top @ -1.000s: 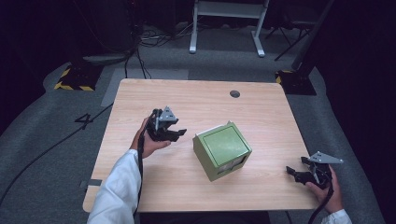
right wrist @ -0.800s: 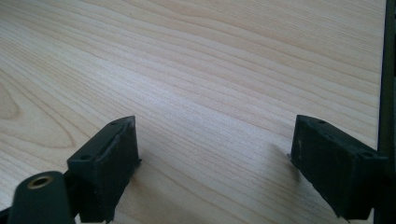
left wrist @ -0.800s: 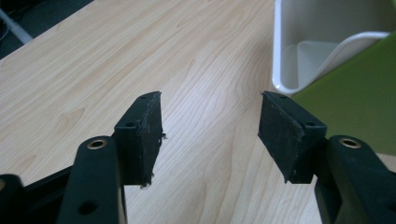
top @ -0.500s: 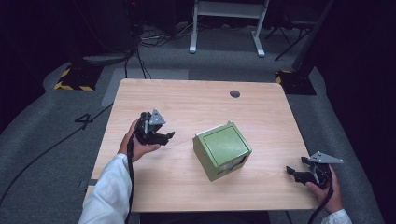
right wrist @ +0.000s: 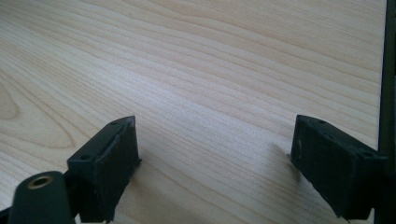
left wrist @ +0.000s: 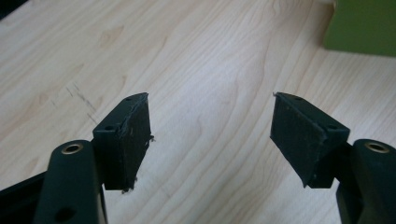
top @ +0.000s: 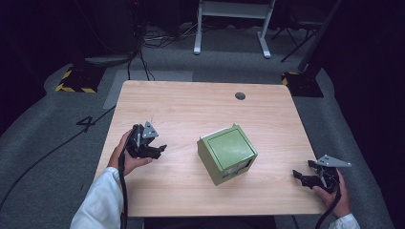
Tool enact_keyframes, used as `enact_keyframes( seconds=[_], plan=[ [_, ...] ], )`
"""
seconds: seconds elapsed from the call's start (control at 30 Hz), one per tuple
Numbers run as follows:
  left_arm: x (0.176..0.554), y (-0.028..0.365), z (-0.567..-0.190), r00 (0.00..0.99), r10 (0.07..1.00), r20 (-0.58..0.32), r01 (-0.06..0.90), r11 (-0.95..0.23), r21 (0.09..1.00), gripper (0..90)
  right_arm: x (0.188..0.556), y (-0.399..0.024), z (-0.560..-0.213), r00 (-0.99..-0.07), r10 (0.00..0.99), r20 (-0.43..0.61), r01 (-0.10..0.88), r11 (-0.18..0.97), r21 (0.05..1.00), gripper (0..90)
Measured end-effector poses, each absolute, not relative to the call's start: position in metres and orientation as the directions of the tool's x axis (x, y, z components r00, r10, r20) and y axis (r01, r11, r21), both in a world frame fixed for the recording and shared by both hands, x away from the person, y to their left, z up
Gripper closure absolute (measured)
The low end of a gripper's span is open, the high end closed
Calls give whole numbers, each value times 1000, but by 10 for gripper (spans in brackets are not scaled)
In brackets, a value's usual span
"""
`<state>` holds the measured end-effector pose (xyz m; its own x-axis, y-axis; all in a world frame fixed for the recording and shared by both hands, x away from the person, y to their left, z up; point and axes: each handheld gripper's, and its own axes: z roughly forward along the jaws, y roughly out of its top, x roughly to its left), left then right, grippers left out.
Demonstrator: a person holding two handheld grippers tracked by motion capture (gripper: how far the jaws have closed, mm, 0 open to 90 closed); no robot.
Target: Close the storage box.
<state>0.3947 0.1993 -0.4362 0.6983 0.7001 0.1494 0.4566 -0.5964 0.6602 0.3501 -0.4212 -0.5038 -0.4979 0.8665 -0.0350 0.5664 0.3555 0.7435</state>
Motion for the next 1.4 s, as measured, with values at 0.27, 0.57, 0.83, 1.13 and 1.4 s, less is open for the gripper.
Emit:
enact_keyframes(
  seconds=[0.27,0.57,0.83,1.13,1.4],
  plan=[
    [384,214,-450,712,698,81,487,-573,659,203,350,-421,-504,-498,866,-37,565,357,744,148],
    [374,226,-460,683,721,120,508,-586,632,200,350,-421,-504,-499,866,-32,568,354,743,148],
    [359,234,-480,668,736,115,521,-572,634,179,350,-421,-504,-499,866,-33,566,355,744,149],
    [344,245,-495,617,783,77,571,-513,641,175,350,-421,-504,-498,866,-35,566,356,744,149],
    [334,256,-505,557,830,-16,605,-393,693,165,349,-420,-504,-499,865,-46,559,362,746,149]
  ],
)
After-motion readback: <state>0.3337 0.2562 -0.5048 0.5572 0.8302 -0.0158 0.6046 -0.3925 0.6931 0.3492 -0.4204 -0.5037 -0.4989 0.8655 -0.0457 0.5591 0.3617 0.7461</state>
